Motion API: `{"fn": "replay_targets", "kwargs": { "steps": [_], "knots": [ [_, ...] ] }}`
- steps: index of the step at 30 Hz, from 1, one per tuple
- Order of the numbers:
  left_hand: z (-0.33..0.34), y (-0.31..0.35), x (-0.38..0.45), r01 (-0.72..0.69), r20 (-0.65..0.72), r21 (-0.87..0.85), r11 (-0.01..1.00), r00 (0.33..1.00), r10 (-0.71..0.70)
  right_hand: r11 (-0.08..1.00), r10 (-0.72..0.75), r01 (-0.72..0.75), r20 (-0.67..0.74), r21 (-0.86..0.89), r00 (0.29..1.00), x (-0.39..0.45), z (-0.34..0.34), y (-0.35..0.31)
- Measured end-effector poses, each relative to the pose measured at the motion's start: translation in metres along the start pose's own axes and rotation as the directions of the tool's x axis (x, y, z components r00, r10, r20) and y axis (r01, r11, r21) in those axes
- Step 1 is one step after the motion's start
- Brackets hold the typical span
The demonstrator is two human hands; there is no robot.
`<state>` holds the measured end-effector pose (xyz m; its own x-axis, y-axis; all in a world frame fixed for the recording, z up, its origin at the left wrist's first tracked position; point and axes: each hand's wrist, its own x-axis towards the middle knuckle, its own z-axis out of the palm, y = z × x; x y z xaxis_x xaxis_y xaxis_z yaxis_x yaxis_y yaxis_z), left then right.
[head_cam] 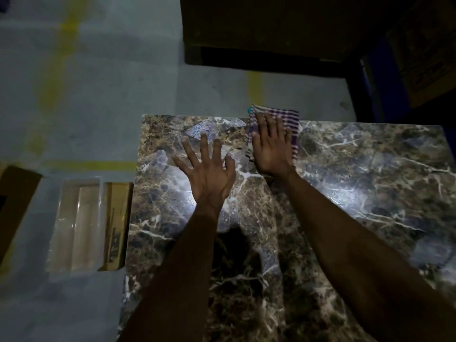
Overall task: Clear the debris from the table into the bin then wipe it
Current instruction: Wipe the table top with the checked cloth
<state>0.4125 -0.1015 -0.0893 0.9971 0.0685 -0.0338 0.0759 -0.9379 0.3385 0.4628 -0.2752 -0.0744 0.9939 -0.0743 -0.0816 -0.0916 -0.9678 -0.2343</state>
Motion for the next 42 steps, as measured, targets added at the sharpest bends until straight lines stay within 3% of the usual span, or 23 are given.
{"fn": "replay_targets", "kwargs": {
  "steps": [4, 7, 9, 13, 17, 19, 24, 28, 33, 37, 42],
  "knots": [
    [0.001, 0.001, 0.002, -0.118, -0.026, -0.002, 0.993, 0.993, 0.117, 0.999, -0.038, 0.037, 0.009, 0.009, 0.999, 0.004, 0.004, -0.01],
    [0.002, -0.002, 0.002, -0.117, -0.029, -0.005, 0.993, 0.993, 0.117, 0.97, -0.241, 0.242, 0.057, -0.003, 0.969, -0.032, 0.006, -0.001],
    [0.001, -0.002, 0.001, -0.12, -0.03, -0.011, 0.993, 0.992, 0.12, 0.953, -0.301, 0.303, 0.077, -0.014, 0.95, -0.061, 0.003, 0.019],
    [-0.001, -0.001, 0.0, -0.134, -0.035, -0.031, 0.991, 0.991, 0.133, 0.988, -0.154, 0.154, 0.059, 0.004, 0.986, -0.062, -0.007, 0.052],
    [0.0, -0.002, 0.0, -0.13, -0.071, -0.049, 0.99, 0.989, 0.126, 1.0, -0.019, 0.019, 0.021, -0.01, 1.0, -0.025, -0.001, 0.031],
    [0.001, -0.001, -0.001, -0.133, -0.094, -0.049, 0.99, 0.987, 0.128, 0.999, -0.044, 0.044, 0.03, -0.01, 0.999, -0.022, 0.003, 0.017],
    [-0.003, -0.001, -0.002, -0.142, -0.105, -0.061, 0.988, 0.985, 0.135, 0.96, -0.278, 0.279, 0.08, -0.007, 0.957, -0.09, -0.001, 0.017],
    [-0.008, -0.001, -0.002, -0.183, -0.108, -0.103, 0.978, 0.979, 0.172, 0.986, -0.168, 0.169, 0.072, 0.001, 0.983, -0.119, -0.01, 0.05],
    [-0.003, -0.003, -0.001, -0.187, -0.116, -0.076, 0.979, 0.977, 0.178, 1.0, 0.0, 0.001, 0.032, -0.022, 0.999, -0.067, 0.001, 0.024],
    [-0.001, -0.002, -0.001, -0.198, -0.118, -0.068, 0.978, 0.975, 0.189, 0.994, -0.099, 0.102, 0.053, -0.04, 0.994, -0.073, 0.013, -0.004],
    [-0.007, -0.001, -0.003, -0.25, -0.068, -0.071, 0.966, 0.967, 0.246, 0.973, -0.232, 0.233, 0.099, 0.0, 0.968, -0.17, 0.001, 0.005]
  ]
}}
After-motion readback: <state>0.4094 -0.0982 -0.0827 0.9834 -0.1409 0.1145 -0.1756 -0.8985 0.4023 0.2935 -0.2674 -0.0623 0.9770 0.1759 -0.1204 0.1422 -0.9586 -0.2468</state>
